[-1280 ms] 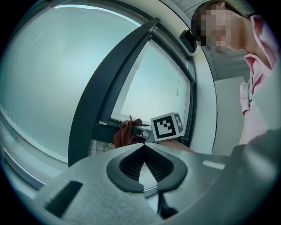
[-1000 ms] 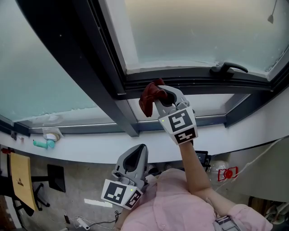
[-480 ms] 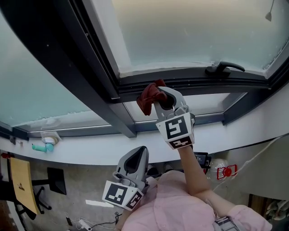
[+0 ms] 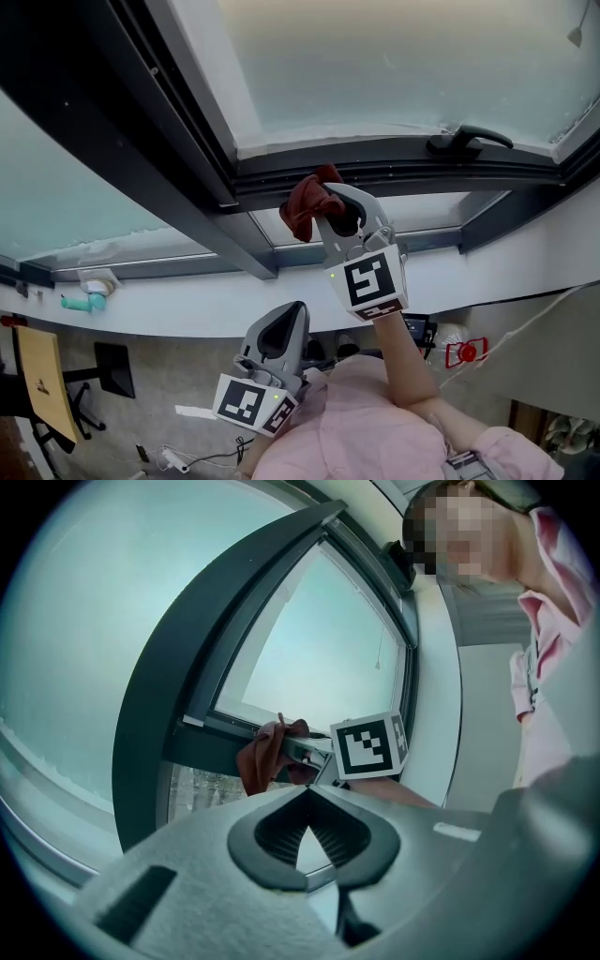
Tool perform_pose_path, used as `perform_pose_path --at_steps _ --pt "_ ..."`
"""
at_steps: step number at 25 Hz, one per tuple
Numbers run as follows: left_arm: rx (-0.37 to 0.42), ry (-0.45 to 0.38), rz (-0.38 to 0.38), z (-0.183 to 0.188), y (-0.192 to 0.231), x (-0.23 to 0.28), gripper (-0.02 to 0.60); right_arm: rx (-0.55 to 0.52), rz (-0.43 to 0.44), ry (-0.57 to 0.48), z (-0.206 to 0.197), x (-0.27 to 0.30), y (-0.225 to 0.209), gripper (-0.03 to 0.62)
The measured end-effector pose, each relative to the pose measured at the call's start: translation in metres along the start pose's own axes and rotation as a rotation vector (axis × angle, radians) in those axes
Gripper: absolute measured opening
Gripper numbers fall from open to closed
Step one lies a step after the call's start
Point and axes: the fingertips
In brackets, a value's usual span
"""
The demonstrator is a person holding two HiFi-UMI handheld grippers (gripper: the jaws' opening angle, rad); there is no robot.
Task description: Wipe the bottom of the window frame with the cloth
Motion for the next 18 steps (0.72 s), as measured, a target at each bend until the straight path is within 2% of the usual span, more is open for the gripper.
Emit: perform_pose_path --at_steps 18 --pt "0.047 -0.051 0.026 0.026 0.008 0.016 -0.003 0.010 0.012 -0.019 -0.012 -0.007 -0.010 0.057"
Point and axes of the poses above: the fingertips, and each gripper's own axes: x forward along the fingers, y to its left, z out of its top, and after that the axes turned 14 degrees about y, right-handed
